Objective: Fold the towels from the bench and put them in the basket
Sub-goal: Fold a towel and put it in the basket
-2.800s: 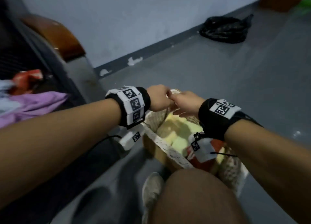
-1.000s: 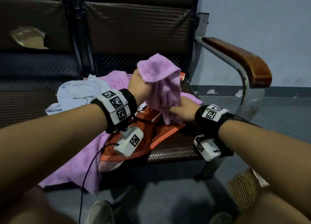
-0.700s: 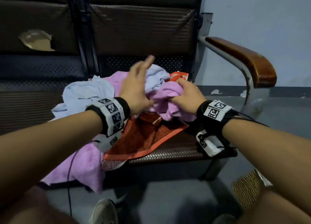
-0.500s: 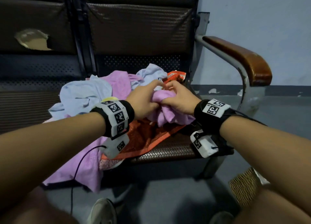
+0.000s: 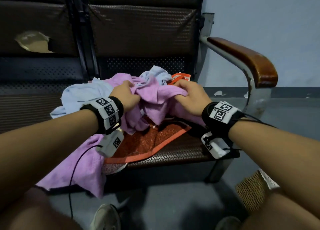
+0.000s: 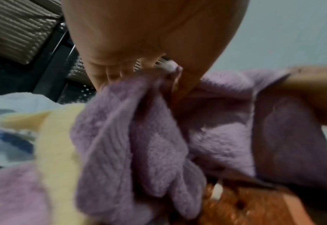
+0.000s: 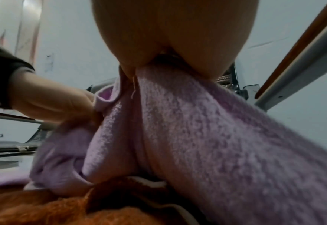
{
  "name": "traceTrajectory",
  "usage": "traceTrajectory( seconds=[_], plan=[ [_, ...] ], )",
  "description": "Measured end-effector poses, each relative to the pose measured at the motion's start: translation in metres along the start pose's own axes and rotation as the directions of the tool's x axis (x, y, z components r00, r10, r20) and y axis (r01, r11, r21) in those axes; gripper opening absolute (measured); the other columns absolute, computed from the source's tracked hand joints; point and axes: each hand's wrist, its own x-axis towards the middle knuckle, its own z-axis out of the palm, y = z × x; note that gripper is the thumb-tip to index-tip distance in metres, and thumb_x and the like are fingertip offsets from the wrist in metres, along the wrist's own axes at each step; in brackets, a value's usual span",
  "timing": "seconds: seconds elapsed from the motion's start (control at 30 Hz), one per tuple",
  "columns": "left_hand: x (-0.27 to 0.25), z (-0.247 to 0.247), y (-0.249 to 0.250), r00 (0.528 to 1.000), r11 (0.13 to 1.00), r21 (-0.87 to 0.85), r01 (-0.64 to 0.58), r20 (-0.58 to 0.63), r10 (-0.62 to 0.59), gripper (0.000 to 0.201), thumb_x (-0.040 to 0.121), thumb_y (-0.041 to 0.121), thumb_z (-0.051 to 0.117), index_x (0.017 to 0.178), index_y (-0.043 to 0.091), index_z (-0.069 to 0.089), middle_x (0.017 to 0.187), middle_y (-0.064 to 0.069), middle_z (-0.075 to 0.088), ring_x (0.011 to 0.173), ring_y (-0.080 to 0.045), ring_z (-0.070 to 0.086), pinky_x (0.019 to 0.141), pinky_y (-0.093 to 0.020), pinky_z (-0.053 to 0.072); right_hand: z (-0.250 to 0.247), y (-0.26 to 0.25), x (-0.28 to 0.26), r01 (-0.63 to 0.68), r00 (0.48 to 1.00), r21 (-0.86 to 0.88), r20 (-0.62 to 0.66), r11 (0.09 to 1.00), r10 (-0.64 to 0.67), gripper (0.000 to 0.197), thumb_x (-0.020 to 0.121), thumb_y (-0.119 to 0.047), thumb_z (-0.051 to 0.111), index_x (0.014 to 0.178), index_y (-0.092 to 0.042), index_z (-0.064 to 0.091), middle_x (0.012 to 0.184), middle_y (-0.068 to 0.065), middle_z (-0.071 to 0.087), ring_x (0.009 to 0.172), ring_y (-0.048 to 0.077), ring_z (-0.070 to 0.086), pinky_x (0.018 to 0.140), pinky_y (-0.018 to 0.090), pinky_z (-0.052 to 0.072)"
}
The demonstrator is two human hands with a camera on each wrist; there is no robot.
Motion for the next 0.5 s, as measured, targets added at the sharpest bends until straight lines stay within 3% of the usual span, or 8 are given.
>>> traceTrajectory(
  seconds=[0.07, 0.13, 0.17, 0.23, 0.27, 0.3, 0.4, 0.5],
  plan=[
    [-0.004, 0.001, 0.0, 0.986, 0.988, 0.025, -0.151, 0.077, 0.148, 0.087, 0.074, 0.027, 0.075, 0.15, 0.023, 0.033, 0.138, -0.018, 0.053, 0.127, -0.034, 0.049, 0.107, -0.041, 0.042, 0.002, -0.008, 0.0, 0.016, 1.0, -0.007, -0.017, 1.0, -0.016, 0.028, 0.08, -0.043, 0.052, 0.094, -0.027, 0.069, 0.09, -0.007, 0.073, 0.085, 0.018, 0.066, 0.079, 0.038, 0.054],
    [-0.016, 0.004, 0.014, 0.921, 0.931, -0.079, -0.356, 0.137, 0.364, 0.108, 0.06, 0.037, 0.086, 0.152, 0.031, 0.029, 0.142, -0.007, 0.05, 0.131, -0.023, 0.048, 0.111, -0.038, 0.039, 0.004, -0.011, 0.001, 0.024, 0.999, -0.039, -0.03, 0.999, -0.025, 0.029, 0.076, -0.048, 0.053, 0.093, -0.03, 0.068, 0.088, -0.008, 0.073, 0.083, 0.016, 0.066, 0.077, 0.036, 0.054],
    [-0.021, 0.007, 0.021, 0.895, 0.904, -0.131, -0.406, 0.141, 0.422, 0.1, 0.057, 0.045, 0.085, 0.145, 0.034, 0.038, 0.135, 0.003, 0.056, 0.125, -0.012, 0.053, 0.106, -0.031, 0.042, 0.004, -0.012, 0.0, 0.026, 0.999, -0.064, -0.029, 0.998, -0.028, 0.032, 0.072, -0.052, 0.053, 0.092, -0.031, 0.067, 0.087, -0.008, 0.072, 0.082, 0.016, 0.066, 0.075, 0.036, 0.054],
    [-0.03, 0.017, 0.038, 0.882, 0.886, -0.156, -0.438, 0.117, 0.456, 0.043, 0.066, 0.048, 0.076, 0.105, 0.039, 0.058, 0.098, 0.019, 0.065, 0.093, 0.006, 0.06, 0.08, -0.017, 0.045, 0.005, -0.012, -0.001, 0.028, 0.999, -0.1, -0.019, 0.995, -0.03, 0.039, 0.066, -0.059, 0.049, 0.09, -0.033, 0.065, 0.084, -0.007, 0.071, 0.08, 0.018, 0.066, 0.074, 0.035, 0.053],
    [-0.032, 0.019, 0.045, 0.878, 0.879, -0.147, -0.454, 0.091, 0.469, 0.018, 0.073, 0.037, 0.07, 0.087, 0.037, 0.057, 0.08, 0.018, 0.063, 0.081, 0.002, 0.061, 0.068, -0.017, 0.04, 0.005, -0.01, 0.0, 0.018, 1.0, -0.089, -0.01, 0.996, -0.019, 0.04, 0.064, -0.06, 0.048, 0.089, -0.033, 0.063, 0.083, -0.006, 0.071, 0.08, 0.019, 0.065, 0.073, 0.035, 0.052],
    [-0.032, 0.02, 0.049, 0.879, 0.876, -0.13, -0.465, 0.052, 0.474, 0.013, 0.078, 0.024, 0.065, 0.079, 0.034, 0.056, 0.073, 0.013, 0.062, 0.078, -0.009, 0.063, 0.064, -0.019, 0.038, 0.004, -0.008, 0.0, -0.002, 1.0, -0.073, 0.0, 0.997, 0.002, 0.041, 0.064, -0.061, 0.048, 0.089, -0.032, 0.062, 0.083, -0.006, 0.07, 0.08, 0.02, 0.065, 0.073, 0.035, 0.052],
    [-0.03, 0.014, 0.052, 0.897, 0.894, -0.075, -0.442, -0.071, 0.437, 0.023, 0.084, 0.005, 0.053, 0.098, 0.016, 0.068, 0.092, -0.006, 0.072, 0.093, -0.029, 0.064, 0.079, -0.033, 0.046, 0.001, 0.007, 0.002, -0.056, 0.99, -0.162, 0.119, 0.985, 0.076, 0.038, 0.067, -0.057, 0.052, 0.089, -0.028, 0.063, 0.084, -0.005, 0.07, 0.081, 0.023, 0.065, 0.068, 0.031, 0.046],
    [-0.02, 0.006, 0.051, 0.915, 0.926, -0.107, -0.363, -0.227, 0.333, 0.02, 0.091, 0.013, 0.05, 0.098, 0.011, 0.068, 0.094, -0.011, 0.071, 0.093, -0.033, 0.062, 0.081, -0.04, 0.047, 0.0, 0.027, -0.004, -0.089, 0.902, -0.424, 0.349, 0.901, 0.253, 0.013, 0.084, -0.036, 0.058, 0.078, -0.025, 0.054, 0.08, 0.002, 0.062, 0.081, 0.029, 0.066, 0.067, 0.026, 0.04]
  ],
)
